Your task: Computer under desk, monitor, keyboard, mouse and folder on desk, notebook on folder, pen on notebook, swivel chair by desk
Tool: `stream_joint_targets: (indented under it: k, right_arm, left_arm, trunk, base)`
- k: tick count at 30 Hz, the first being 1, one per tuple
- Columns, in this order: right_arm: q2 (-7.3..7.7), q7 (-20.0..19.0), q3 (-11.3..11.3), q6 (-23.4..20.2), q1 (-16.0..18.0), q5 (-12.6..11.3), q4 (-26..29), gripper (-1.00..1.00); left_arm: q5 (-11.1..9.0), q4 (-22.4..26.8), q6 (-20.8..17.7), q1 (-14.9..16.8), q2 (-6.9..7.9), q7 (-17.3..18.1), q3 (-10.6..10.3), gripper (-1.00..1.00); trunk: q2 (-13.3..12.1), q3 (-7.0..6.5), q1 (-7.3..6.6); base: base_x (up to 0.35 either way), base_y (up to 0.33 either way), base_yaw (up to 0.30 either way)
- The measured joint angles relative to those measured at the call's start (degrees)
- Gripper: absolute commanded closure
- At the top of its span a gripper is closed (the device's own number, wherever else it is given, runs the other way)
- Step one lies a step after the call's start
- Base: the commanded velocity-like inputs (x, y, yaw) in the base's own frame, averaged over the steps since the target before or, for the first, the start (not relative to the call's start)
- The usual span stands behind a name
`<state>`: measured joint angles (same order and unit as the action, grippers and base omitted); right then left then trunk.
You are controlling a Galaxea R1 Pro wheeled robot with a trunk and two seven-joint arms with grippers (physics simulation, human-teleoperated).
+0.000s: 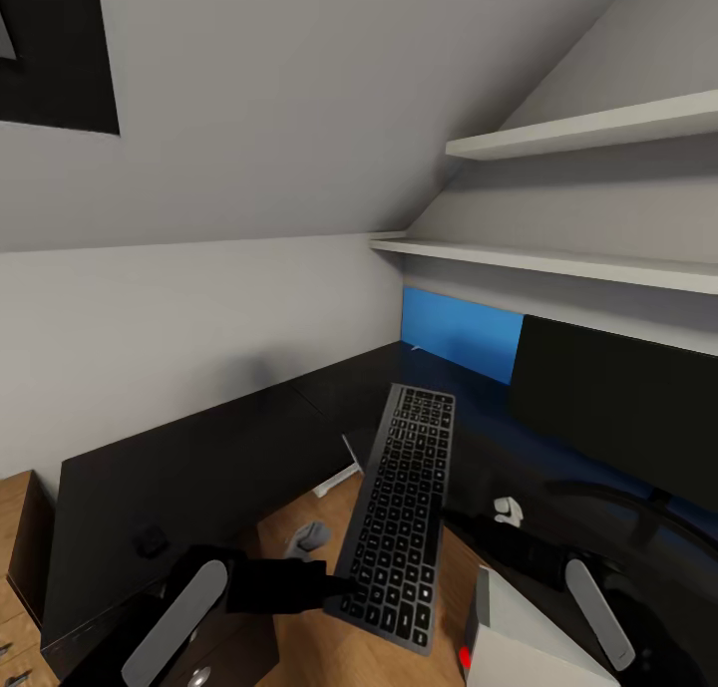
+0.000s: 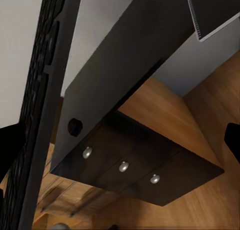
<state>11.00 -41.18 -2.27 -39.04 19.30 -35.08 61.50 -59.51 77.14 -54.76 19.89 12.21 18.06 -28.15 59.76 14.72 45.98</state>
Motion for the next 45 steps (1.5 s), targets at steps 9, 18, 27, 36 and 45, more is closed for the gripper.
stream_joint_targets:
  k: [9, 18, 27, 36, 45]
  right_arm:
    - [-0.42, 0.1, 0.0, -0.2, 0.0, 0.1, -0.1, -1.0]
    - [-0.5, 0.1, 0.3, -0.1, 0.0, 0.2, -0.1, -1.0]
    - [-1.26, 0.1, 1.3, 0.0, 0.0, 0.6, -0.2, -1.0]
    - [-1.67, 0.0, 2.4, -0.1, 0.0, 0.5, -0.2, -1.0]
    - [-1.69, 0.0, 2.6, 0.0, 0.0, 0.7, -0.2, -1.0]
  left_arm:
    - [-0.3, 0.0, 0.0, 0.0, -1.42, -0.3, -3.8, 1.0]
    - [-0.5, -0.2, 0.5, 0.0, -1.6, -0.5, -5.0, 1.0]
    - [1.3, -0.3, 0.8, 0.0, -1.58, -0.7, -5.0, 1.0]
    - [4.2, -0.3, 0.7, 0.0, -1.66, -0.6, -5.0, 1.0]
    - [5.6, -0.3, 0.8, 0.0, -2.0, -0.6, -5.0, 1.0]
  trunk:
    - [0.0, 0.0, 0.0]
    - [0.0, 0.0, 0.0]
    - [0.0, 0.0, 0.0]
    - [0.0, 0.0, 0.0]
    - [0.0, 0.0, 0.0]
  base:
    - [0.0, 0.0, 0.0]
    - [0.0, 0.0, 0.0]
    - [0.0, 0.0, 0.0]
    - [0.0, 0.0, 0.0]
    - [0.0, 0.0, 0.0]
